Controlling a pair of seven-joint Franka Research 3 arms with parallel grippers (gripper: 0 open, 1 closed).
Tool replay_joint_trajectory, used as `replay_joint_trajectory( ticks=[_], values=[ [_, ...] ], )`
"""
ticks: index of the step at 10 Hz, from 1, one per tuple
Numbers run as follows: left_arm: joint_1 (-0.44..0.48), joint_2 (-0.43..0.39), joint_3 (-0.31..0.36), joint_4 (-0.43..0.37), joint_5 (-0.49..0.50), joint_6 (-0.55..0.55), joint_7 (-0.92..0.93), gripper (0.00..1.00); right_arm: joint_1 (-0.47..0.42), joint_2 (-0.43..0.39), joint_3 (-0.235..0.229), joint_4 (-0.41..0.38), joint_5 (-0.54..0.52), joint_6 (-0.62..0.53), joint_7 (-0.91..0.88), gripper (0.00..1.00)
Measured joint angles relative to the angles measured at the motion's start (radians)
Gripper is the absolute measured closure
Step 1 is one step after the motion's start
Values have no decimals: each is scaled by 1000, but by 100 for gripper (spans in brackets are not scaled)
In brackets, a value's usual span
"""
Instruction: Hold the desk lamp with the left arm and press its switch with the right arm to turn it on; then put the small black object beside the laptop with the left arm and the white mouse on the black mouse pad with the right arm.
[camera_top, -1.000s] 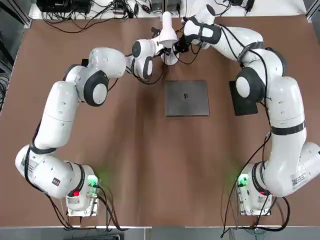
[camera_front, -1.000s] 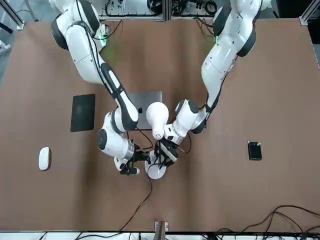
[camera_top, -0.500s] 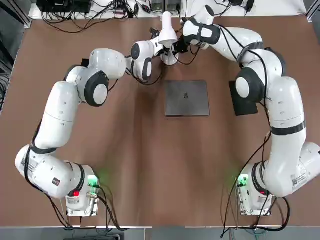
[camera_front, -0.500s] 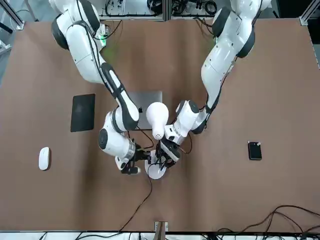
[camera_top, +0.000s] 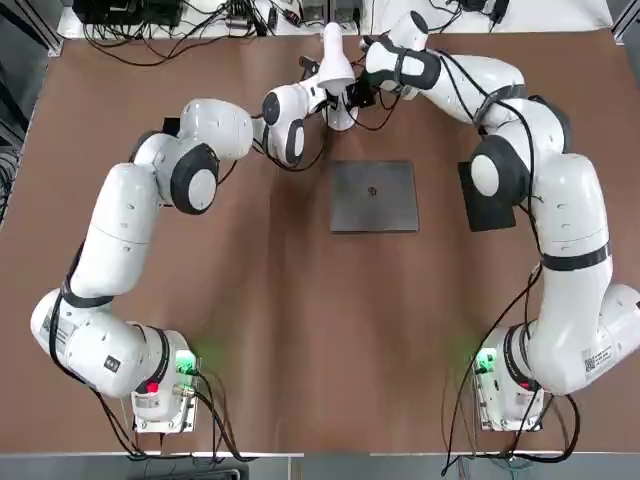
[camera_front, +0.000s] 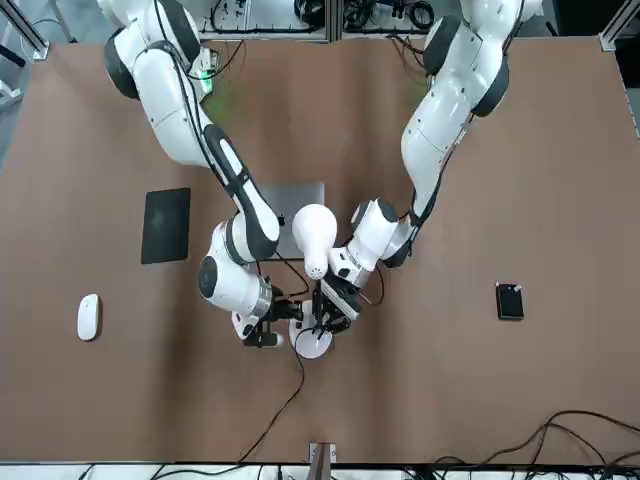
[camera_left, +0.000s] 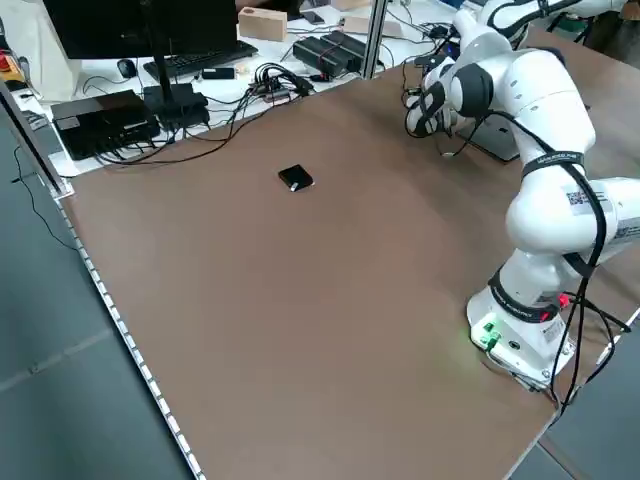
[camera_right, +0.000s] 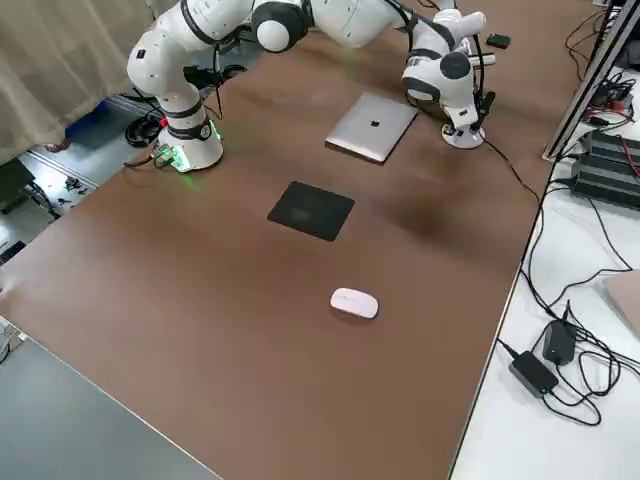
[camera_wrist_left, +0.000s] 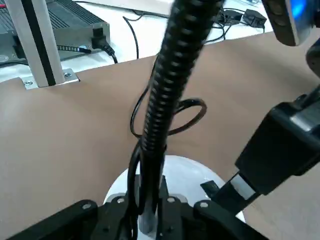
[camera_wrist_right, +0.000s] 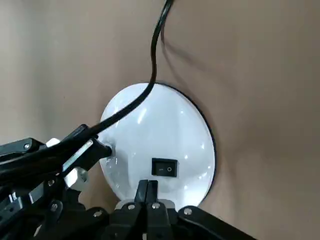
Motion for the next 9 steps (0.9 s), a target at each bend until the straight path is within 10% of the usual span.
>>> replay_joint_trajectory(
  ticks=[9],
  values=[
    [-3, 1, 0, 0, 0, 5, 0, 78, -10, -33, -8, 8, 0, 5, -3, 99]
  ],
)
